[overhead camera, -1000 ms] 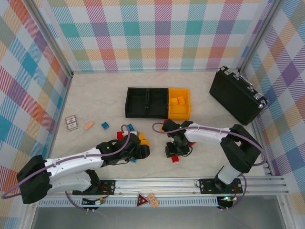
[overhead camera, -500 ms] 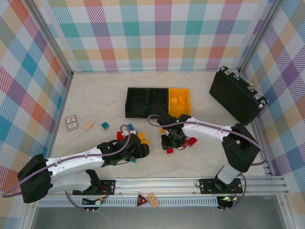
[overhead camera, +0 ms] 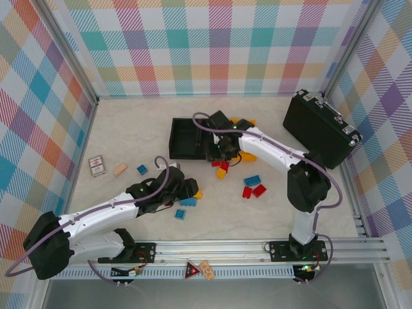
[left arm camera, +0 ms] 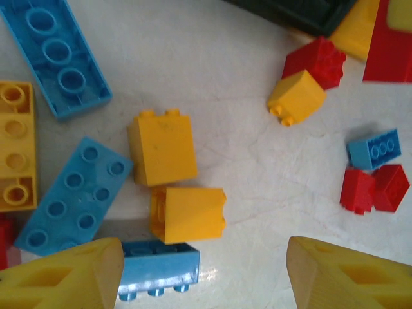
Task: Sort the legos into containers by color
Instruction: Place the lego in the container.
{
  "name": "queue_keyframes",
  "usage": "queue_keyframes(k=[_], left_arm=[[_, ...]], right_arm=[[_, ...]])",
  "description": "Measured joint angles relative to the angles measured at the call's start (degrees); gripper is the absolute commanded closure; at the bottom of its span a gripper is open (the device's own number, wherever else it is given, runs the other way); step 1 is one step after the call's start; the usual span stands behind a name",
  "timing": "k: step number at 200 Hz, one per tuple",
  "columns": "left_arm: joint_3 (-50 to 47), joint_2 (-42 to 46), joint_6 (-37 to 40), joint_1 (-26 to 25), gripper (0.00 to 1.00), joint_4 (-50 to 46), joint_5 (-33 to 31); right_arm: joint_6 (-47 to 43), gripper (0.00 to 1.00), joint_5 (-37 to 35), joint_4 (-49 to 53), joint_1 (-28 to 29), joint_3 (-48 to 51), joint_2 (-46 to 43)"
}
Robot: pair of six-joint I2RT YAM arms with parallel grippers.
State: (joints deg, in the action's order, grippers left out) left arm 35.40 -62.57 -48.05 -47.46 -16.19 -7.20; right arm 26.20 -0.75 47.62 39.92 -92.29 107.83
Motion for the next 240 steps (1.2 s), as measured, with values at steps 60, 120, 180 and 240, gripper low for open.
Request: queue_keyframes(k=[60, 120, 180, 240], left_arm=[[3.04, -1.49, 2.86, 4.42, 0.32, 0.87, 2.19], [3.02, -1.99, 2.86, 4.55, 0.32, 1.31, 2.91], [1.57, -0.13, 2.62, 4.55, 0.32, 1.22, 2.86], [1.51, 1.79, 2.47, 4.55, 0.32, -0.33, 2.16]], right_arm=[[-1.66, 0.7, -2.25, 4.17, -4.28, -17.49, 13.42], [-1.86, 0.68, -3.3, 8.41, -5.14, -29.07, 23.5], [-1.86, 0.58, -3.34, 10.78, -5.14, -34.1, 27.19], [-1.86, 0.53, -3.34, 11.67, -5.14, -35.71, 27.43]])
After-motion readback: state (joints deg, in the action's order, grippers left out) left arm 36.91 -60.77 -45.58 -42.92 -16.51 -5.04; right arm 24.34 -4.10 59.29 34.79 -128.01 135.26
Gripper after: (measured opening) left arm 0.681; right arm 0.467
